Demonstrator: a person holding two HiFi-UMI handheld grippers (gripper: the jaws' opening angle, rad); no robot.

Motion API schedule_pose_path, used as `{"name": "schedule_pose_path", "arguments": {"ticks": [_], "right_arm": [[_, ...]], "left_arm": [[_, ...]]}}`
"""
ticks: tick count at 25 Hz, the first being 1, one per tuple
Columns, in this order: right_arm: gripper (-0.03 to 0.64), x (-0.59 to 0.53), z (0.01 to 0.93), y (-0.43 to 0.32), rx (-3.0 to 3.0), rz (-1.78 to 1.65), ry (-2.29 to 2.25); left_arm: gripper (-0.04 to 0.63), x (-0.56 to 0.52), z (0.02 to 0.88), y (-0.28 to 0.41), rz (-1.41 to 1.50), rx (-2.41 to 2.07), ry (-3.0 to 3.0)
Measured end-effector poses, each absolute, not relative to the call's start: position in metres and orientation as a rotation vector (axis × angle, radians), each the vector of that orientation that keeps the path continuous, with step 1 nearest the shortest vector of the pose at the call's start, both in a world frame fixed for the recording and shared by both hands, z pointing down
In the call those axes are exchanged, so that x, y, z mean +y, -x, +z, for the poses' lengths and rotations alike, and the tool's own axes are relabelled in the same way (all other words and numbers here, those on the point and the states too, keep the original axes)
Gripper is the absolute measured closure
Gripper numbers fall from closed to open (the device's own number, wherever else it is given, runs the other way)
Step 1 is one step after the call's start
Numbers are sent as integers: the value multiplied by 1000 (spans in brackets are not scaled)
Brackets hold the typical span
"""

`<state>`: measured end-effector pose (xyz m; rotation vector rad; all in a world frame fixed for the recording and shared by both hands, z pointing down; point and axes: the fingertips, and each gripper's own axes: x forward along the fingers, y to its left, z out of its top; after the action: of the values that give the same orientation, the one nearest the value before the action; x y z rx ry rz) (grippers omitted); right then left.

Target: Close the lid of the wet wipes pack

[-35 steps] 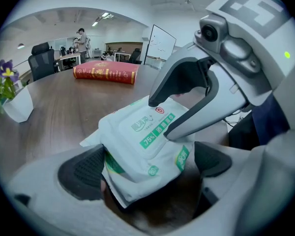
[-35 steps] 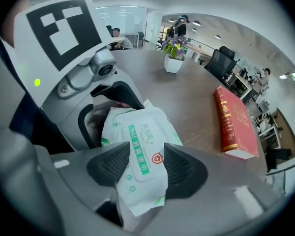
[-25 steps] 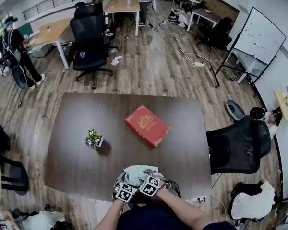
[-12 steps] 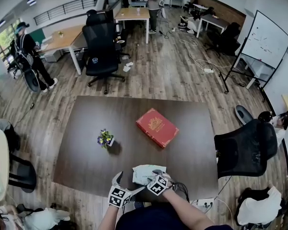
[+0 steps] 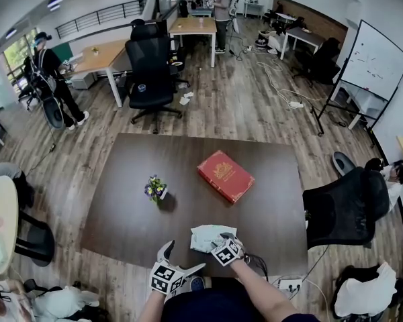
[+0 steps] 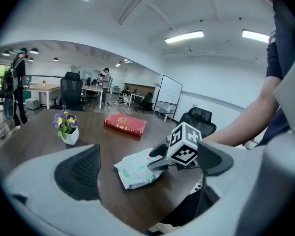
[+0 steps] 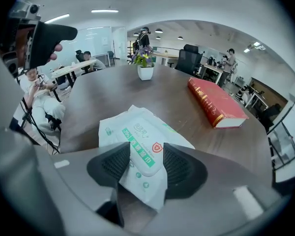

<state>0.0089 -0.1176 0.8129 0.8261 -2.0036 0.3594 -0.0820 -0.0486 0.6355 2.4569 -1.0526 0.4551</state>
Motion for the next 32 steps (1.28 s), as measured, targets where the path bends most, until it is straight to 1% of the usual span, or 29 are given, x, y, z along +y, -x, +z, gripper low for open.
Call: {"name": "schedule_pose_path", "arguments": {"ticks": [7,12,23,32], "right_arm": [[368,-101,791,-22,-2047,412,-909],[354,-84,740,-38,-2170,449,-1044],[265,-48,627,-81,-2376,494,-1285],[233,-31,603,-114,-2384,539,-1437]], "left_arm": [[-6,-31,624,86,438,-1047,-2486],[-5,-27,610,89,416,-1055,-2510],[-5,-30,602,99,370,-1082,-2523],[-5,-25,592,107,324,-1089,-2546]]}}
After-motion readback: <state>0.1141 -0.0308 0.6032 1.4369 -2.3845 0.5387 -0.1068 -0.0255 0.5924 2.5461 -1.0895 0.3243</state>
